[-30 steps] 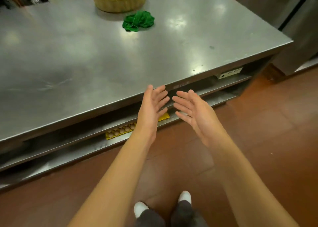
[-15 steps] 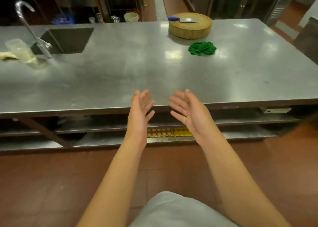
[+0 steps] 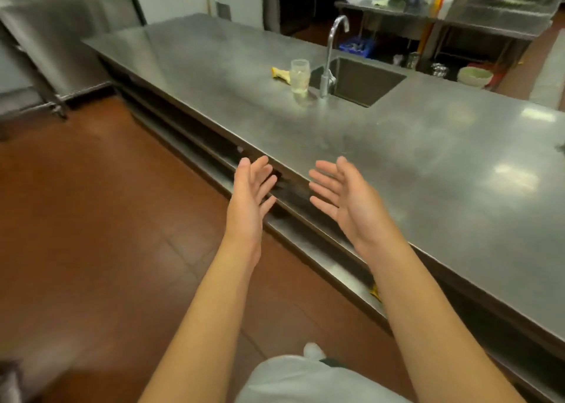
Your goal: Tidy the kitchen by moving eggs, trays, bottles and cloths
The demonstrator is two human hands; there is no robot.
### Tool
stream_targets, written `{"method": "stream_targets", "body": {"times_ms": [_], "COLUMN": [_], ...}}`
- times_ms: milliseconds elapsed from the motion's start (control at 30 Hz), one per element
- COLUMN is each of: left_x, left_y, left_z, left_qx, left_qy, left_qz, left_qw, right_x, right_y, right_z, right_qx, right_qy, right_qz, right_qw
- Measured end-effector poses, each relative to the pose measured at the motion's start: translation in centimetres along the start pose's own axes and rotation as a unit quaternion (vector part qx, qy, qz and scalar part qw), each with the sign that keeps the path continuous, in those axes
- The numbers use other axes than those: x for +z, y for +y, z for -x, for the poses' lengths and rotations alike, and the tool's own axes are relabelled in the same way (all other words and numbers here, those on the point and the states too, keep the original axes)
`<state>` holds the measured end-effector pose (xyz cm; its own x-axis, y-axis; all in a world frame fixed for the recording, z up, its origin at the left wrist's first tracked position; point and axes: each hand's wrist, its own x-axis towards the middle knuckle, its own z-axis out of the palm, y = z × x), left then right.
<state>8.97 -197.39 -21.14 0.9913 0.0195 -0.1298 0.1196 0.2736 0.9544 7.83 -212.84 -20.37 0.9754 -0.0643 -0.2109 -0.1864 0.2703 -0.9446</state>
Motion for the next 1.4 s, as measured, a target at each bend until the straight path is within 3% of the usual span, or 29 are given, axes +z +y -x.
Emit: {"method": "stream_targets", "body": {"times_ms": [167,367,600,800,1000,1267,1400], "left_x": [-5.3,-10.0,-14.2,-15.0,-15.2,-17.4,-18.0], "left_y": [2.5,3.6,2.2,1.8,2.3,4.2,5.8], "left_z": [-1.3,0.1,8.0,17.2,24.3,35.0,43.2], "left_qx": [0.041,0.067,0.082,0.115,0.153,0.200,0.239], "left_qy": [0.146,0.310,0.510,0.631,0.696,0.718,0.740], "left_qz": [0.014,0.024,0.025,0.033,0.015,-0.003,-0.008], "left_qw": [0.988,0.948,0.856,0.766,0.702,0.667,0.629], "right_x": [7.0,14.4,21.2,24.3,25.5,28.4,29.9], "right_y": [-0.1,1.8,7.4,9.7,9.9,9.0,8.9], "right_z": [-5.0,-7.4,-4.2,3.2,10.4,20.8,27.7], "right_qx": [0.031,0.075,0.184,0.198,0.137,0.096,0.085], "right_qy": [-0.148,-0.304,-0.469,-0.603,-0.685,-0.718,-0.750], "right_qz": [0.035,0.077,0.084,0.127,0.175,0.179,0.170], "right_qw": [0.988,0.947,0.860,0.762,0.694,0.666,0.634]}}
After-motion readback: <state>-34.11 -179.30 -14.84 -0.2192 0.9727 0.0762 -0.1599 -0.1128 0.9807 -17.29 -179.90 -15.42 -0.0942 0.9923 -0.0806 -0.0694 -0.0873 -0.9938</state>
